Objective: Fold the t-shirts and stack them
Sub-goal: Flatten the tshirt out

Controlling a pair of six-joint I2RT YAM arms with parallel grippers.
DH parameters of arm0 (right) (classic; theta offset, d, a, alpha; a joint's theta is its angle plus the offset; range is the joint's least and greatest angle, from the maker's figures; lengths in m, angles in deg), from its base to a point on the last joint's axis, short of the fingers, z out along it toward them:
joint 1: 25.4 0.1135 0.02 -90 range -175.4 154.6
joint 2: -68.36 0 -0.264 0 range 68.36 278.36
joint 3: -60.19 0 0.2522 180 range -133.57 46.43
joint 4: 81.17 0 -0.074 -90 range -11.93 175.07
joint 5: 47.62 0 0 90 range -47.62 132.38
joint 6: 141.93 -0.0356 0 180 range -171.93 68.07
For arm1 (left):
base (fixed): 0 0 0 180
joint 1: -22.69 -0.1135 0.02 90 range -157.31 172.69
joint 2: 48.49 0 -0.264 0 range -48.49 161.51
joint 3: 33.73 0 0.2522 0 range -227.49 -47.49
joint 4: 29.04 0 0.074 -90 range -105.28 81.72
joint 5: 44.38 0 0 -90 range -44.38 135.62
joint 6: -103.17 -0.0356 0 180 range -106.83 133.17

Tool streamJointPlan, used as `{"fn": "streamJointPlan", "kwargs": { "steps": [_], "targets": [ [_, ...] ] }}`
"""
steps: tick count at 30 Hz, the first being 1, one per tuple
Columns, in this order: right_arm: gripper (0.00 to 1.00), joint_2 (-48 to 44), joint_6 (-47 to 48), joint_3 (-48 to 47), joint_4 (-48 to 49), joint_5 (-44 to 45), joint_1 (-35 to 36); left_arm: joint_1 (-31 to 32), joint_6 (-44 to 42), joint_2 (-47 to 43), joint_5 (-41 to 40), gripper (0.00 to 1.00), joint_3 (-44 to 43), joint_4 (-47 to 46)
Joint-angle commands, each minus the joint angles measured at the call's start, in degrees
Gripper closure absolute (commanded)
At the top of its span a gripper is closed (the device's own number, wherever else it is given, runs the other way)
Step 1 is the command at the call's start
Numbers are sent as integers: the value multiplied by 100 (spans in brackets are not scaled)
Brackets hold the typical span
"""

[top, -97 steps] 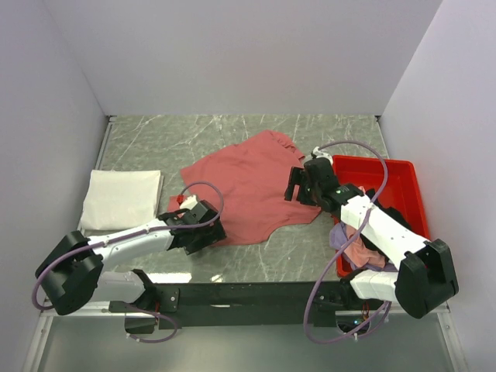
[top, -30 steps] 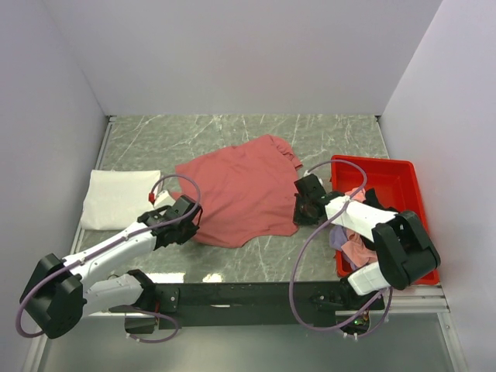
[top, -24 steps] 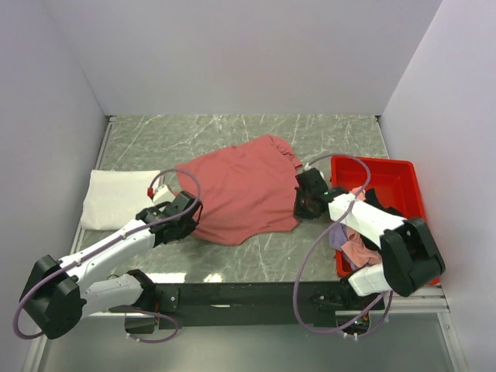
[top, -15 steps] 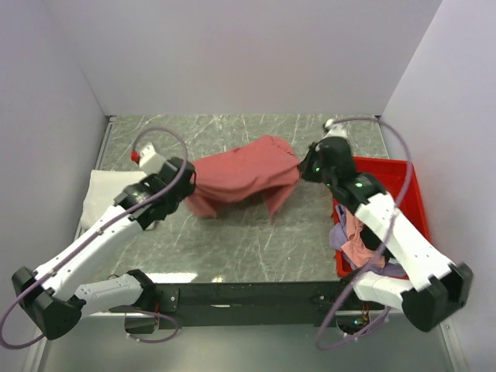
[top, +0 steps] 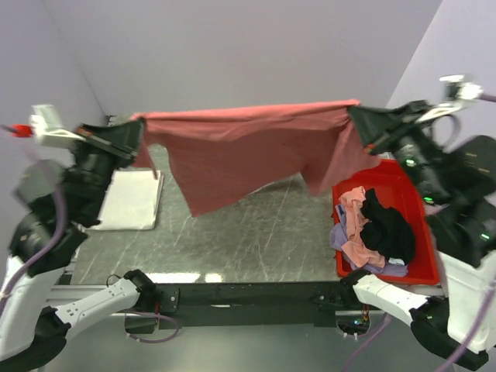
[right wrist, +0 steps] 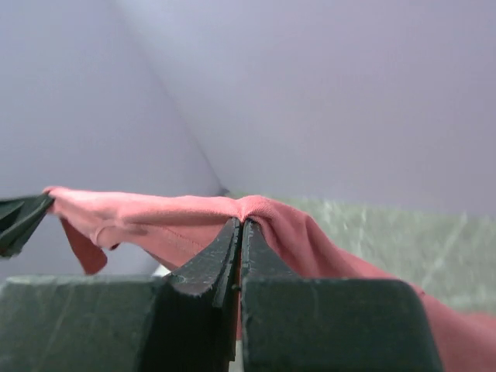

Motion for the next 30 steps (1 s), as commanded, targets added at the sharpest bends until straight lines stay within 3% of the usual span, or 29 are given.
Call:
{"fn": "streamJointPlan", "kwargs": {
  "steps": [1, 6, 15, 17, 18, 19, 20, 23, 27, 30],
  "targets": [
    [100, 214, 514, -1206, -284, -543, -11, -24, -919, 197, 779, 99, -888, -702],
    [100, 724, 814, -2403, -602, -359, -2, -25, -1288, 925, 449, 99, -2127, -228],
    [100, 1627, 1455, -2026, 162, 309, -124, -86, -2044, 2190, -1395, 99, -2401, -754],
    [100, 1928, 1570, -2114, 285, 144, -248, -707, -1801, 2760, -1048, 99, -2655, -510],
    [100, 2216, 1579, -2236, 434, 73, -413, -1084, -1607, 2973, -368, 99, -3005, -334],
    [100, 2358, 1561, -2298, 522, -6, -502, -1706, -1440, 3166, -195, 99, -3156, -150],
    [100, 2629, 1596, -2368, 663, -85, -555, -1851, -1473, 3508, -185, 99, -3306, -235],
    [100, 3131, 1772, -2965, 769, -244, -740, -1993, -2147, 3975, 130, 99, -3570, -840],
    [100, 4055, 1790, -4300, 935, -323, -802, -2037, -2632, 4530, 482, 99, -4939, -1132],
    [100, 3864, 1834, -3910, 1619, -385, -802, -2046, -3124, 4505, 589, 99, -5092, -1694]
  ]
}}
